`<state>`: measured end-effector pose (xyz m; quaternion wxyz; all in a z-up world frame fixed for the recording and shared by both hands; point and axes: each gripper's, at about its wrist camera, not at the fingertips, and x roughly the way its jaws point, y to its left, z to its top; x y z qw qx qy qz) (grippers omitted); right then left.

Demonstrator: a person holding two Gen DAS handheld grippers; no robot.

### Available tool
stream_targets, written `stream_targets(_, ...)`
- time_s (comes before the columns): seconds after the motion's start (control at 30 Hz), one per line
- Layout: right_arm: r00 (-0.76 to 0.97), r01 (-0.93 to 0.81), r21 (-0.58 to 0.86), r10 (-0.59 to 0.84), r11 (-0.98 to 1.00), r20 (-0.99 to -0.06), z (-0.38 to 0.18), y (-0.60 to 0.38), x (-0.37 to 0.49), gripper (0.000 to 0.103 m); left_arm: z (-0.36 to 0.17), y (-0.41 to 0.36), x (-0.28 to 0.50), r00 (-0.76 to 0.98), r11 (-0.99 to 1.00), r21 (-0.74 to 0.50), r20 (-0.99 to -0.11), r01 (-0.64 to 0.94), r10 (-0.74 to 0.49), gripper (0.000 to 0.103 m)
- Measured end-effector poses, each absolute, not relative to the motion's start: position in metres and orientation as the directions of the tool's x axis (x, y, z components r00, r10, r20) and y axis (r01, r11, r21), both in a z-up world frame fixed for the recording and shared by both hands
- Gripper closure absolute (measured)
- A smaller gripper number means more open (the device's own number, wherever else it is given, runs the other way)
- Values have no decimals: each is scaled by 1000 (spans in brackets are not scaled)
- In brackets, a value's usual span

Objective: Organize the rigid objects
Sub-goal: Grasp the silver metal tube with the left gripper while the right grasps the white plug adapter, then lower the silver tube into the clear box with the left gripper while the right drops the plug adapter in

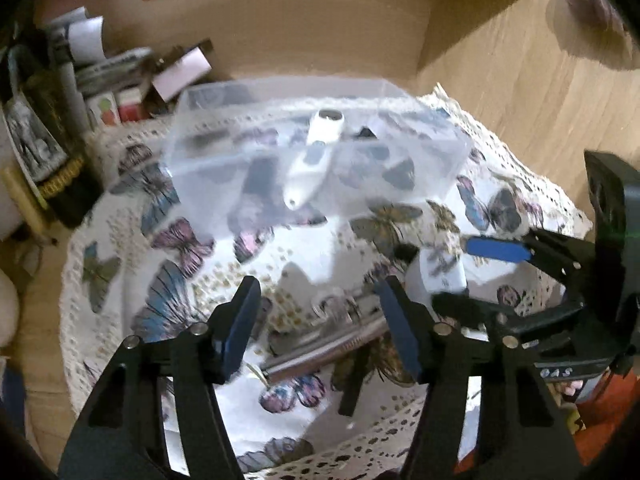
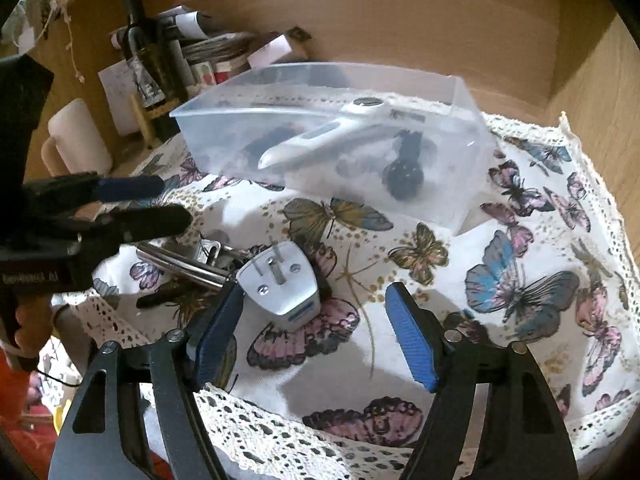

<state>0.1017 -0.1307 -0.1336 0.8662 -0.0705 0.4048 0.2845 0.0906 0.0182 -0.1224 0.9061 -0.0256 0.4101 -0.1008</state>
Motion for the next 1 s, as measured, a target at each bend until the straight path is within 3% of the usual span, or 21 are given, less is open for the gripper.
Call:
stream_targets(0.2, 479, -589, 125, 470, 799, -741, -137, -119, 106, 69, -134, 9, 83, 603, 968, -150, -760, 201, -243, 49)
stream_targets(0.7, 550, -507, 142, 445, 850, -707, -127, -155, 98, 69, -151, -17, 69, 565, 961, -114, -789, 252, -242, 68)
stream_targets(0.83, 556, -495, 143, 438, 857, -706, -127, -161, 95, 69, -153, -25, 71, 600, 970, -76, -774, 232, -204, 87)
stream_targets(1.0, 574, -490, 146, 445, 859, -687, -121, -165, 92, 69, -149, -19, 76, 597, 973, -122, -772, 198, -218, 87)
